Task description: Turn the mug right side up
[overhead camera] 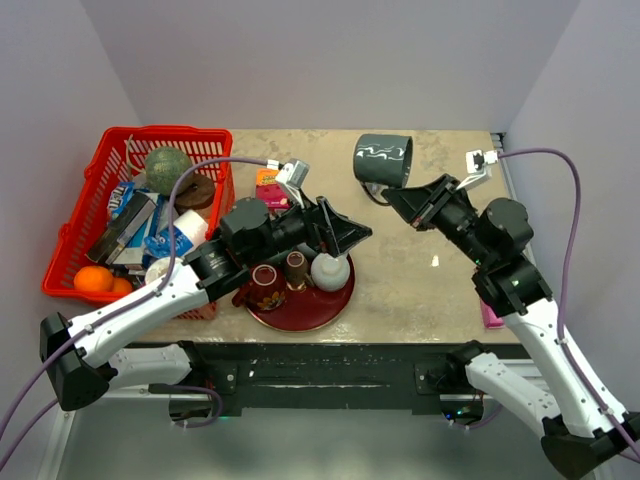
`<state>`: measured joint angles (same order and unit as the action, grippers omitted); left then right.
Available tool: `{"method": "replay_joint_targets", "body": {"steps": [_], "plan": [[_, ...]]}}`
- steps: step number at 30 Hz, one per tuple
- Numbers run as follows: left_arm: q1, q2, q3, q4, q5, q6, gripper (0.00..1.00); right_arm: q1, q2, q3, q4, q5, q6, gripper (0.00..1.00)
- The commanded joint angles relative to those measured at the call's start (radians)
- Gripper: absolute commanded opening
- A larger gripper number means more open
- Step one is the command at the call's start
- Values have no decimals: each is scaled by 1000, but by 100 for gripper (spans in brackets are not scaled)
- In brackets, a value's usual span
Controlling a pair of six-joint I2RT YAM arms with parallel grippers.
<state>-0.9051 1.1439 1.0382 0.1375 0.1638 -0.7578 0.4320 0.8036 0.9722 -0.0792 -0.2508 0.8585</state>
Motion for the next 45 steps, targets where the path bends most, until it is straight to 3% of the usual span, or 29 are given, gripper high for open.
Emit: {"method": "replay_joint_targets", "body": {"steps": [1,7,14,20,32,45], "plan": [[0,-6,91,-240,-190,48,99,1,35,195,-167,247,-219,0],[0,7,143,-427,-343,49,99,1,215,341,-425,557,-394,0],[0,11,172,-570,-423,81,99,-27,451,418,-524,709,-473,0],[2,4,180,-661,-455,97,99,-122,612,396,-501,694,-484,0],[2,-13,131,-697,-431,107,99,-173,792,330,-186,725,-667,0],[2,8,122,-711,-400,133,99,-211,1128,562,-157,617,-753,0]]}}
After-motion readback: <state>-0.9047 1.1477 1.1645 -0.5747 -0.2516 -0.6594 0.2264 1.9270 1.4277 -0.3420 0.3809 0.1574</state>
